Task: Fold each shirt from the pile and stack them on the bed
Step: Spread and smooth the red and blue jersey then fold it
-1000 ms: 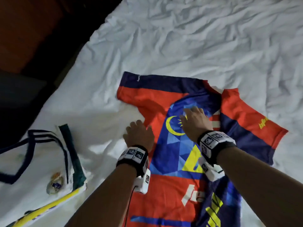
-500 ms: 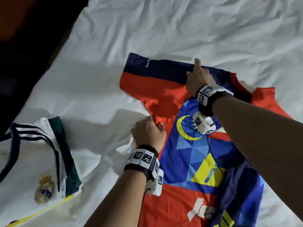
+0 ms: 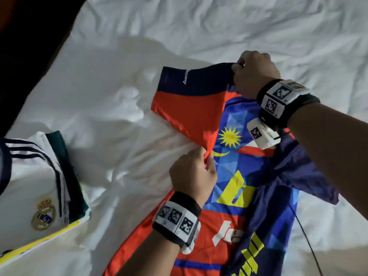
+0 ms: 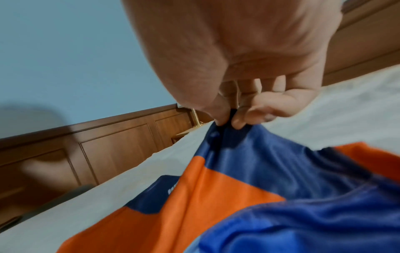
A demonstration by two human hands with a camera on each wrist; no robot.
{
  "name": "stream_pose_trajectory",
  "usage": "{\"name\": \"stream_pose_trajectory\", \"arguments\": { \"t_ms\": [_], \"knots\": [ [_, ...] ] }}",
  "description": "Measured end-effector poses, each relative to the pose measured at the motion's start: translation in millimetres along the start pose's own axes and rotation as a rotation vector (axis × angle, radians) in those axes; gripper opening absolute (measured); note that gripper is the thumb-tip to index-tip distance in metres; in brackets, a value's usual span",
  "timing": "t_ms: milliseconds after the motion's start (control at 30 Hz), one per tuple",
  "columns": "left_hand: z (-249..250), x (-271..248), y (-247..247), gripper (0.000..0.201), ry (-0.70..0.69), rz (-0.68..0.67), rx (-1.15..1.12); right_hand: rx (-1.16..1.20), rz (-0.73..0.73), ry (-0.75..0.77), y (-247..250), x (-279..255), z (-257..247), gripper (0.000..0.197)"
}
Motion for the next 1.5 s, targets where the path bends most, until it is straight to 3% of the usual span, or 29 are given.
{"name": "stream_pose_trajectory", "arguments": {
  "t_ms": [200, 367, 500, 633, 733, 867, 1100, 1167, 1200, 1300, 1333, 1400, 1500],
  "knots": [
    [48.9, -34.3, -31.7, 0.018, -0.098, -0.21, 0.015, -0.192, -0.031, -0.021, 25.5, -4.9, 18.7, 0.028],
    [53.6, -48.3, -52.1, 0.015, -0.062, -0.277, 0.043, -0.128, -0.065, 0.01, 17.3, -38.1, 35.8, 0.037],
    [27.1, -74.4, -38.8, 0.026, -0.077, -0.387, 0.079, 0.017, -0.027, 0.179, -13.1, -122.1, 42.7, 0.027],
    [-20.0, -118.5, -9.3, 0.037, -0.05, -0.494, 0.147, 0.088, -0.309, 0.306, -79.6, -257.9, 55.2, 0.025],
    [-57.3, -154.5, 9.0, 0.038, -0.031, -0.644, 0.24, -0.038, -0.421, 0.434, -128.8, -329.7, 69.5, 0.036],
    [-89.7, -189.3, 31.1, 0.035, -0.034, -0.678, 0.325, -0.077, -0.427, 0.421, -146.6, -363.3, 65.9, 0.048],
    [-105.1, -232.8, 62.5, 0.036, -0.172, -0.699, 0.48, -0.036, -0.38, 0.362, -144.6, -373.3, 47.8, 0.026],
    [-99.5, -241.4, 68.1, 0.039, -0.24, -0.685, 0.537, 0.016, -0.294, 0.285, -135.3, -378.4, 40.9, 0.015],
    [-97.2, -244.5, 70.2, 0.04, -0.262, -0.681, 0.559, 0.064, -0.251, 0.178, -131.4, -380.3, 40.3, 0.015],
    [-97.3, -251.8, 71.3, 0.04, -0.281, -0.71, 0.627, 0.266, -0.178, -0.301, -129.5, -387.7, 49.8, 0.049],
    [-98.0, -253.3, 70.9, 0.039, -0.281, -0.716, 0.638, 0.304, -0.179, -0.399, -133.2, -389.4, 52.8, 0.058],
    [-100.1, -256.1, 69.9, 0.038, -0.287, -0.726, 0.645, 0.329, -0.201, -0.502, -145.6, -388.8, 57.7, 0.064],
    [-99.4, -259.9, 69.8, 0.038, -0.321, -0.746, 0.626, 0.427, -0.267, -0.566, -157.6, -387.4, 59.0, 0.045]
  ]
}}
Point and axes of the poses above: each hand's wrist, its own x-axis towards the middle knuckle, its own y-axis out of the back of the hand, z = x × y, the point moved 4 cm from there along x, towards the middle knuckle, and after that the axes turned 9 degrees about x, right-handed, at the moved point
